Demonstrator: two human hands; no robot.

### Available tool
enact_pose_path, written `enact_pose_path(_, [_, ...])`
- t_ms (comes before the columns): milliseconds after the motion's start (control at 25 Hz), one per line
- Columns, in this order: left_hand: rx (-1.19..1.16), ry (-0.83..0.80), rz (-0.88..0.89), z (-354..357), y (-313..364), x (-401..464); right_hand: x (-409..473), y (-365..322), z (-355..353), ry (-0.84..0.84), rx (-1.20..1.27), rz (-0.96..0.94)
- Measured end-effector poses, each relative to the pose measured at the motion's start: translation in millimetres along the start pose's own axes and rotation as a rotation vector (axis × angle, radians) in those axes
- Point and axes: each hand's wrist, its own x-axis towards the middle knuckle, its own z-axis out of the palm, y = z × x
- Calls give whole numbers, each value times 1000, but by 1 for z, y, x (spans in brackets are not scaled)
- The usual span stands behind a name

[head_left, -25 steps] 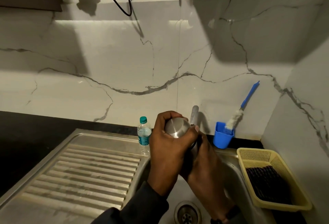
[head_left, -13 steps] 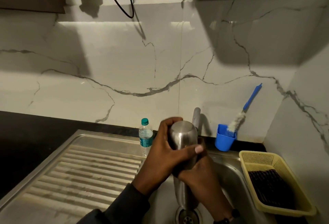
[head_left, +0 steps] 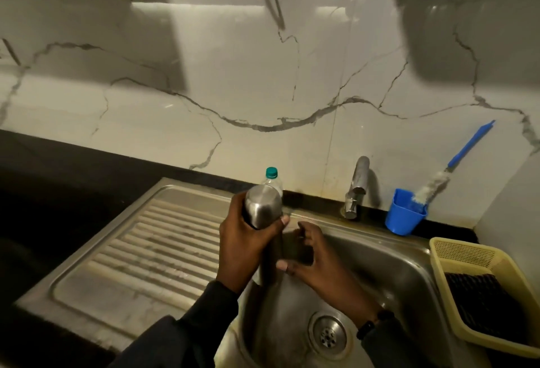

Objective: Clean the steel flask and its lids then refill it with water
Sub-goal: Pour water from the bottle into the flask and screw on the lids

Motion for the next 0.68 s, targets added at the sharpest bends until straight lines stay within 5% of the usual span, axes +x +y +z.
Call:
enact_pose_path(400, [43,125,-99,-49,-65,39,29,-3,32,15,-17,7])
enact_pose_path(680, [29,1,-124,-62,-80,61,36,-2,31,45,-33,34])
